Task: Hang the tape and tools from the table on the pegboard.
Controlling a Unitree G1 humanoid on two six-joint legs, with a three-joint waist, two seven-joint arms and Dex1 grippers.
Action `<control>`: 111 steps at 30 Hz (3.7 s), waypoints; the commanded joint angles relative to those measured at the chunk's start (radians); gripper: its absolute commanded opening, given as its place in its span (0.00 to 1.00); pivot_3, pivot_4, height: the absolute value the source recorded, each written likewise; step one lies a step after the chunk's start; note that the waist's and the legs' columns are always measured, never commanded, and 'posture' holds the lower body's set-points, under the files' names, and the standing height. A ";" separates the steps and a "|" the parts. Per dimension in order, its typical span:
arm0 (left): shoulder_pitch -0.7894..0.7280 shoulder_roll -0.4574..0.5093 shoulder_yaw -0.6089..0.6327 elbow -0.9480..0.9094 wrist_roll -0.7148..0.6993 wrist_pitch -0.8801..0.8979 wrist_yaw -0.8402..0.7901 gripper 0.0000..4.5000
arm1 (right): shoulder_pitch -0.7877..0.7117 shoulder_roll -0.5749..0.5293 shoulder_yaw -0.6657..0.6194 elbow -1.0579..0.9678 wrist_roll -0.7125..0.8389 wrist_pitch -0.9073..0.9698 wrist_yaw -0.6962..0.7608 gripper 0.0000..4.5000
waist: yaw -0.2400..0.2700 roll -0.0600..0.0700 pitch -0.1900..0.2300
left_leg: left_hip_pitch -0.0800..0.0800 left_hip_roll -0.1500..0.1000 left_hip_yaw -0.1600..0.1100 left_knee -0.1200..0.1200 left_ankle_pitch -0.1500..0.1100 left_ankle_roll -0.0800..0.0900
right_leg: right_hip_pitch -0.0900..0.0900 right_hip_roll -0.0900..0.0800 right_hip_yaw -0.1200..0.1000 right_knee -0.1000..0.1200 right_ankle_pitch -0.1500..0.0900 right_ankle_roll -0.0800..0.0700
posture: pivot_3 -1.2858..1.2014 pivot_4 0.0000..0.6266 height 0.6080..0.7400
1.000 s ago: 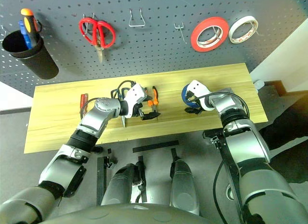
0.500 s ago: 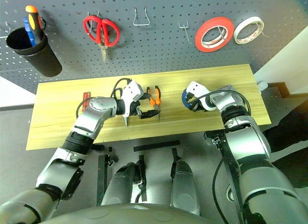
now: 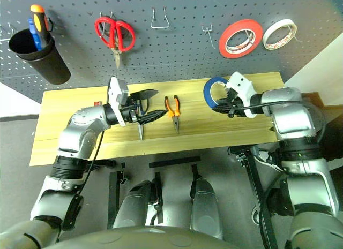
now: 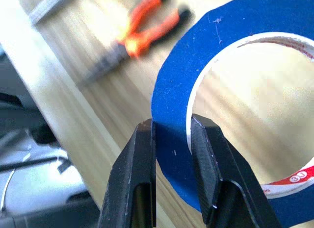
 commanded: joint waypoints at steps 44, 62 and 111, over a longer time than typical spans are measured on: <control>-0.087 0.069 0.082 0.135 -0.023 -0.233 -0.011 1.00 | -0.385 0.253 0.129 0.568 -0.075 -0.451 -0.313 0.50 | -0.035 -0.005 -0.183 | 0.000 -0.001 0.000 0.000 0.001 -0.002 | 0.002 0.002 0.000 -0.001 0.001 0.002 | 0.49 0.08 1.00; 0.016 0.173 0.047 0.096 0.043 -0.133 0.013 1.00 | -0.118 0.257 0.137 -0.136 0.132 0.346 -0.362 0.99 | -0.033 -0.002 -0.196 | 0.019 0.000 0.003 -0.001 0.001 -0.002 | 0.017 0.003 0.004 0.001 0.001 0.002 | 0.49 0.13 1.00; 0.126 0.245 -0.069 0.192 0.238 -0.123 0.025 1.00 | -0.543 0.709 0.120 1.044 -0.114 -0.006 -0.765 0.99 | 0.001 0.003 0.003 | 0.003 0.000 0.004 -0.002 0.001 -0.001 | -0.006 0.002 0.009 0.005 0.001 0.002 | 0.54 0.64 1.00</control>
